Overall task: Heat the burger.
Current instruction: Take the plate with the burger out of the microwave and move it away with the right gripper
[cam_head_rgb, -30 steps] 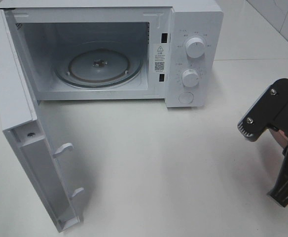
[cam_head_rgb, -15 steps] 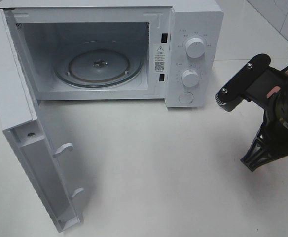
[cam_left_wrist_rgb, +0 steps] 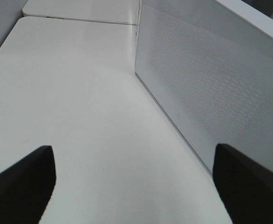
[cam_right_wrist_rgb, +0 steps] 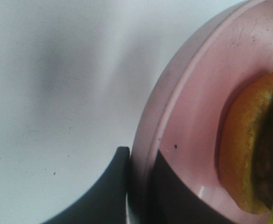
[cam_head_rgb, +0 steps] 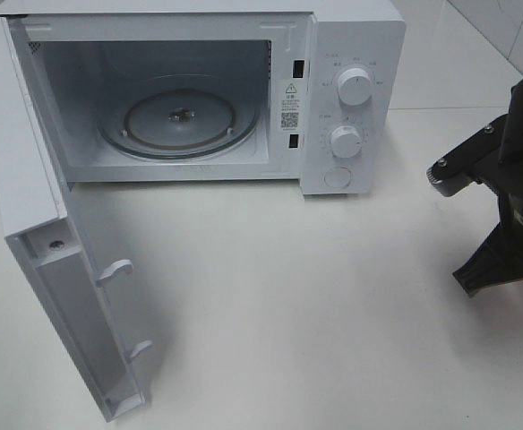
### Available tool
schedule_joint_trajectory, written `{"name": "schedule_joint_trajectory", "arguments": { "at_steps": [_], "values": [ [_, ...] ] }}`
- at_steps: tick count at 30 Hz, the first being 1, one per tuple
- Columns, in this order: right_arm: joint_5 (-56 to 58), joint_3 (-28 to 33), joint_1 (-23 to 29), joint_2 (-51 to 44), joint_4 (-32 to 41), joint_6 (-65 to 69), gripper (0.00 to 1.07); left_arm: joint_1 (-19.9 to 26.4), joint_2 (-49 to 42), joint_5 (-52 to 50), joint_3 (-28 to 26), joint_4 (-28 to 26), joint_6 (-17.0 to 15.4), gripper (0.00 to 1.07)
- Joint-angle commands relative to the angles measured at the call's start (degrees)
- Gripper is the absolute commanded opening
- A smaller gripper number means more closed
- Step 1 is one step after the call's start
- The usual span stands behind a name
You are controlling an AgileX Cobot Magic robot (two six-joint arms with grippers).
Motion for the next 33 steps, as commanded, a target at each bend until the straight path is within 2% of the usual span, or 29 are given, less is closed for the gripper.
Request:
{"name": "schedule_joint_trajectory", "arguments": {
  "at_steps": [1, 5, 19, 25, 30, 33],
  "values": [
    [0.52, -0.46, -1.78, 1.2, -3.38, 2.06, 0.01, 0.06, -0.46, 0.0, 0.23, -0.17, -0.46, 0.84],
    [-0.34, -0.46, -3.55, 3.9, -3.5, 3.32, 0.01, 0.06, -0.46, 0.0, 0.23, -0.17, -0.46, 0.84],
    [-3.55, -0.46, -3.61, 13.98, -6.42, 10.31, 0.02, 0.06, -0.46, 0.0, 0.23, -0.17, -0.46, 0.84],
    [-8.31, 1.55, -3.61, 17.25, -6.36, 13.01, 0.02, 0.06, -0.46, 0.0, 0.23, -0.17, -0.46, 0.84],
    [-9.05, 1.83, -3.61, 19.25, -6.36, 13.75, 0.06, 0.06, -0.46, 0.0, 0.23, -0.17, -0.46, 0.84],
    [-8.94, 1.72, -3.61, 19.19, -5.9, 14.15, 0.13, 0.06, -0.46, 0.0, 0.23, -0.17, -0.46, 0.84]
  ]
}}
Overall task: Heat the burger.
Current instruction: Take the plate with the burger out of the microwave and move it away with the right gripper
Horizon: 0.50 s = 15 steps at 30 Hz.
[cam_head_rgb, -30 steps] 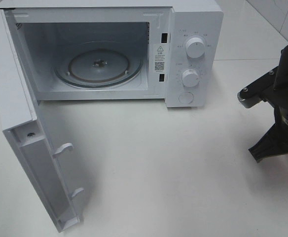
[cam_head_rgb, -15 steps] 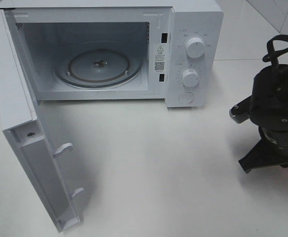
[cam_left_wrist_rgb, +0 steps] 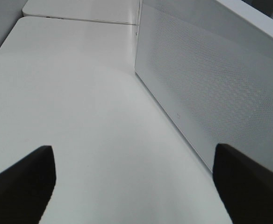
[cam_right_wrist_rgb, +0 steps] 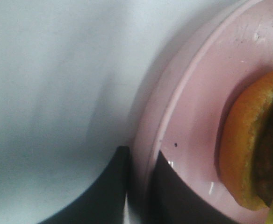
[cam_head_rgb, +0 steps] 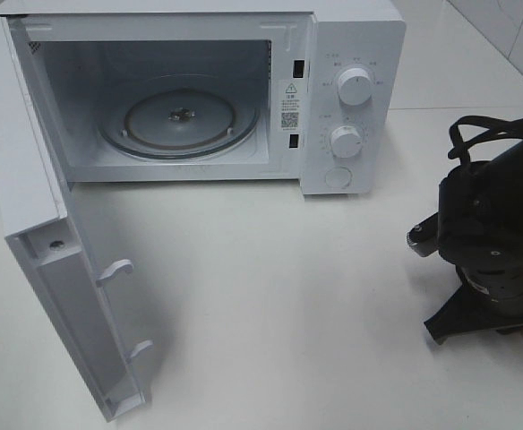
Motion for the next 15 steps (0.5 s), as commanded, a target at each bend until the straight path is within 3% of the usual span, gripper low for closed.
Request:
{"name": "schedule_joint_trajectory", "arguments": {
  "at_steps": [1, 2, 3, 5, 6, 10, 15],
  "values": [
    [1.83, 0.23, -0.34, -0.34, -1.32, 0.74, 0.16, 0.06, -0.46, 0.0, 0.23, -0.17, -0.46, 0.84],
    [1.83, 0.23, -0.34, -0.34, -1.32, 0.74, 0.16, 0.06, -0.46, 0.0, 0.23, -0.17, -0.46, 0.84],
    [1.83, 0.23, -0.29, -1.09, -1.32, 0.69, 0.24, 0.06, -0.46, 0.0, 0.23, -0.17, -0.46, 0.84],
    [1.78, 0.23, -0.29, -1.38, -1.32, 0.69, 0.28, 0.06, -0.46, 0.0, 0.23, -0.17, -0.46, 0.84],
    [1.78, 0.23, -0.29, -2.69, -0.8, 0.69, 0.37, 0.06, -0.46, 0.0, 0.23, -0.17, -0.46, 0.84],
    [1.03, 0.23, -0.29, -6.13, 1.72, -0.46, 0.5, 0.06, -0.46, 0.0, 0.23, -0.17, -0.46, 0.84],
    [-1.49, 0.23, -0.29, -12.09, 7.28, -7.1, 0.55, 0.06, -0.46, 0.0, 0.23, -0.17, -0.46, 0.84]
  ]
}}
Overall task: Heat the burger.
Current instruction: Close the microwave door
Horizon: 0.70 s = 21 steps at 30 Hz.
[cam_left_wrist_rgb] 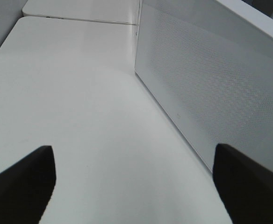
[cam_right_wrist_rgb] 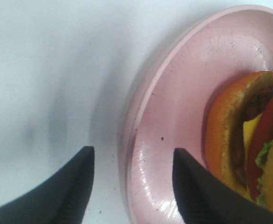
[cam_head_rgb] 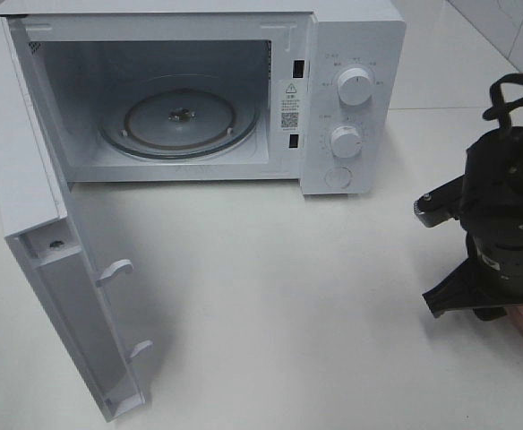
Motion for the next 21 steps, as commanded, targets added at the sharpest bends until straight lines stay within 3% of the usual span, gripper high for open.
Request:
{"name": "schedule_joint_trajectory", "arguments": {
  "at_steps": [1, 10, 21],
  "values": [
    [-1.95, 0.11, -0.29, -4.93, 4.81, -6.36, 0.55, 0.06, -0.46, 0.0, 0.23, -0.17, -0.46, 0.84],
    [-4.64, 0.11, -0.29, -18.33, 19.82, -25.5, 0.58, 0.06, -0.46, 0.0, 0.23, -0.17, -0.46, 0.84],
    [0.74, 0.17, -0.23, -33.86, 39.59, -47.9, 0.58, 0.06, -0.46, 0.0, 0.23, -0.17, -0.46, 0.84]
  ]
}}
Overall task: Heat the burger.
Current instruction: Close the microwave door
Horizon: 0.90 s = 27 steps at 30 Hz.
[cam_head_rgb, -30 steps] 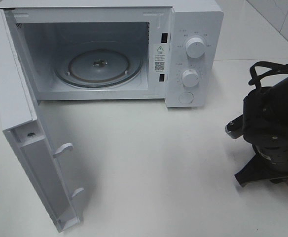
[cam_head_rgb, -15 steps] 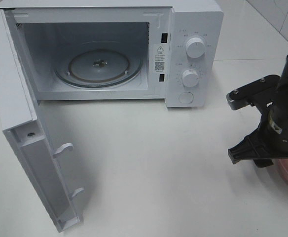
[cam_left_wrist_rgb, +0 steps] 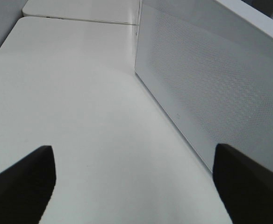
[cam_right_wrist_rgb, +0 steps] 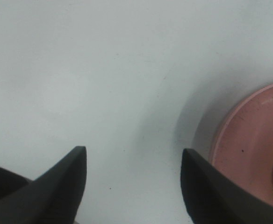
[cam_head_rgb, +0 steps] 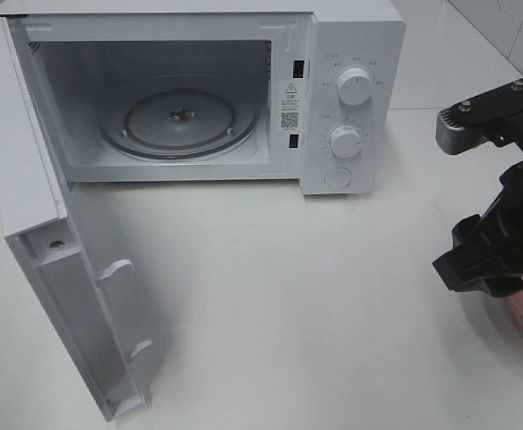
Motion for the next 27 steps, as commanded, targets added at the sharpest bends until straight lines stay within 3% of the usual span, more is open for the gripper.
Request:
{"name": "schedule_joint_trajectory", "arguments": {
  "at_steps": [1, 21, 27],
  "values": [
    [2.18, 0.06, -0.23, -2.98, 4.07, -4.7, 0.58, 0.06, -0.46, 0.0, 0.23, -0.17, -0.46, 0.84],
    [11.69, 0.97, -0.23, -26.36, 5.16, -6.13, 0.58, 0.06, -0.46, 0.0, 0.23, -0.17, -0.46, 0.84],
    [12.09, 5.27, -0.29, -37.64, 3.72, -5.5, 0.74, 0.06, -0.46, 0.0, 0.23, -0.17, -0.46, 0.84]
  ]
}}
